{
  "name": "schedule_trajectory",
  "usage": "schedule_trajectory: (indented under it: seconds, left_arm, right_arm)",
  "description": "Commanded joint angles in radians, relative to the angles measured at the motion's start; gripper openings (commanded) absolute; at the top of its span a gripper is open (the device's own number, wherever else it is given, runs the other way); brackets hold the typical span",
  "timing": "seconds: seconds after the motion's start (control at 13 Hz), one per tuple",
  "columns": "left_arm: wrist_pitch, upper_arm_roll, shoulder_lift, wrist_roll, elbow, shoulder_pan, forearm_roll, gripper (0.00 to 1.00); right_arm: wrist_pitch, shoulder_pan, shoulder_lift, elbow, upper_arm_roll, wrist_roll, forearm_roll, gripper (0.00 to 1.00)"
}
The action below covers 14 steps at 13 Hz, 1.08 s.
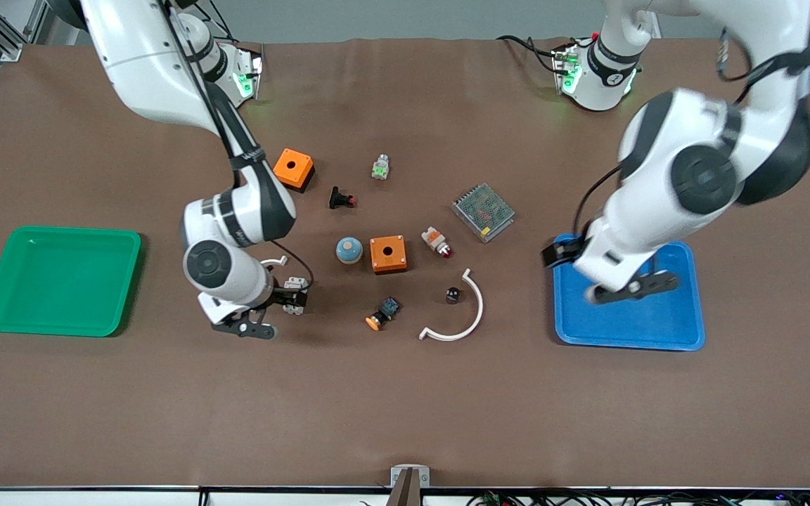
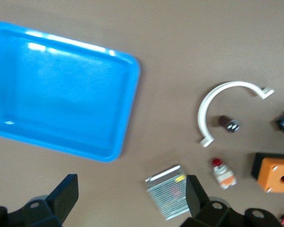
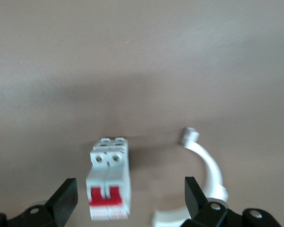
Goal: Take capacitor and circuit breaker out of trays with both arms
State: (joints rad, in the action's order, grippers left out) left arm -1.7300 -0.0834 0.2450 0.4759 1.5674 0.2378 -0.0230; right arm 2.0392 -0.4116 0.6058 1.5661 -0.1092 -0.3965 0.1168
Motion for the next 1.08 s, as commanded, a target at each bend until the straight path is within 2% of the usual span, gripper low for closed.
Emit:
schedule_trajectory:
  seconds: [0.0, 0.15, 0.31, 0.54, 0.77, 1.0]
  left_arm:
    - [-0.028, -0.004, -0.220, -0.100, 0.219, -0.064, -0.017, 1.00]
    - [-0.022, -0.002, -0.307, -0.158, 0.278, -0.113, -0.018, 1.00]
    - [0.019, -0.002, -0.358, -0.221, 0.293, -0.161, -0.018, 1.00]
    - [0.064, -0.001, -0.400, -0.345, 0.293, -0.250, -0.018, 1.00]
    - [0.082, 0.001, -0.408, -0.390, 0.267, -0.278, -0.018, 1.00]
    - [0.086, 0.004, -0.383, -0.379, 0.180, -0.275, -0.015, 1.00]
  right_arm:
    - [-0.184, 0.104, -0.061, -0.081, 0.010, 0.163, 0.006, 1.00]
    - [-0.227, 0.174, -0.124, -0.071, 0.006, 0.264, -0.047, 1.00]
    - [-0.289, 0.226, -0.174, -0.069, 0.006, 0.324, -0.107, 1.00]
    - [-0.365, 0.309, -0.239, -0.069, 0.006, 0.405, -0.111, 1.00]
    - [-0.413, 0.359, -0.302, -0.071, 0.006, 0.432, -0.130, 1.00]
    - [-0.436, 0.401, -0.330, -0.080, 0.006, 0.476, -0.134, 1.00]
